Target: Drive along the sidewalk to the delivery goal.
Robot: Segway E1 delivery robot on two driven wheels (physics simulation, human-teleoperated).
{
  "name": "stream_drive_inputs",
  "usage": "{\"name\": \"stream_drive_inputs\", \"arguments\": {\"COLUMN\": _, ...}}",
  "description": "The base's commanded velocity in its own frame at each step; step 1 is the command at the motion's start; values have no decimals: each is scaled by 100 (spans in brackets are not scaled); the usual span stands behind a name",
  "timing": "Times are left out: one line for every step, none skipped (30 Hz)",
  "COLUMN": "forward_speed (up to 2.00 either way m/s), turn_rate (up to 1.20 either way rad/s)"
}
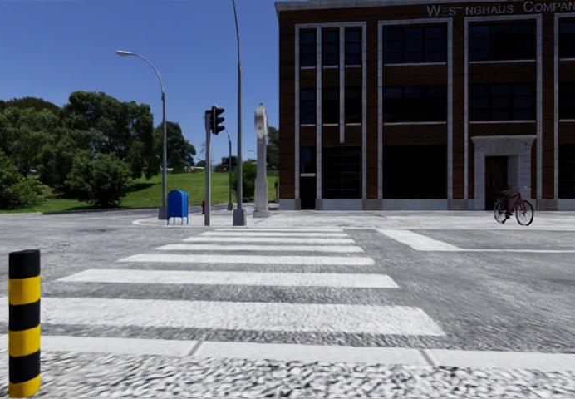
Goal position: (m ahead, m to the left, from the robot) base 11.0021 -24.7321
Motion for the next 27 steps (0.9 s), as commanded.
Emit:
{"name": "stream_drive_inputs", "arguments": {"forward_speed": 200, "turn_rate": 4}}
{"name": "stream_drive_inputs", "arguments": {"forward_speed": 200, "turn_rate": 0}}
{"name": "stream_drive_inputs", "arguments": {"forward_speed": 200, "turn_rate": 0}}
{"name": "stream_drive_inputs", "arguments": {"forward_speed": 200, "turn_rate": 0}}
{"name": "stream_drive_inputs", "arguments": {"forward_speed": 200, "turn_rate": 0}}
{"name": "stream_drive_inputs", "arguments": {"forward_speed": 200, "turn_rate": 0}}
{"name": "stream_drive_inputs", "arguments": {"forward_speed": 200, "turn_rate": 0}}
{"name": "stream_drive_inputs", "arguments": {"forward_speed": 200, "turn_rate": 0}}
{"name": "stream_drive_inputs", "arguments": {"forward_speed": 200, "turn_rate": 0}}
{"name": "stream_drive_inputs", "arguments": {"forward_speed": 200, "turn_rate": 0}}
{"name": "stream_drive_inputs", "arguments": {"forward_speed": 200, "turn_rate": 0}}
{"name": "stream_drive_inputs", "arguments": {"forward_speed": 200, "turn_rate": 0}}
{"name": "stream_drive_inputs", "arguments": {"forward_speed": 200, "turn_rate": 0}}
{"name": "stream_drive_inputs", "arguments": {"forward_speed": 200, "turn_rate": 0}}
{"name": "stream_drive_inputs", "arguments": {"forward_speed": 200, "turn_rate": 0}}
{"name": "stream_drive_inputs", "arguments": {"forward_speed": 200, "turn_rate": 0}}
{"name": "stream_drive_inputs", "arguments": {"forward_speed": 200, "turn_rate": 0}}
{"name": "stream_drive_inputs", "arguments": {"forward_speed": 200, "turn_rate": 0}}
{"name": "stream_drive_inputs", "arguments": {"forward_speed": 200, "turn_rate": 0}}
{"name": "stream_drive_inputs", "arguments": {"forward_speed": 200, "turn_rate": 0}}
{"name": "stream_drive_inputs", "arguments": {"forward_speed": 200, "turn_rate": 0}}
{"name": "stream_drive_inputs", "arguments": {"forward_speed": 200, "turn_rate": 0}}
{"name": "stream_drive_inputs", "arguments": {"forward_speed": 200, "turn_rate": 0}}
{"name": "stream_drive_inputs", "arguments": {"forward_speed": 200, "turn_rate": 0}}
{"name": "stream_drive_inputs", "arguments": {"forward_speed": 200, "turn_rate": 0}}
{"name": "stream_drive_inputs", "arguments": {"forward_speed": 200, "turn_rate": 0}}
{"name": "stream_drive_inputs", "arguments": {"forward_speed": 200, "turn_rate": 0}}
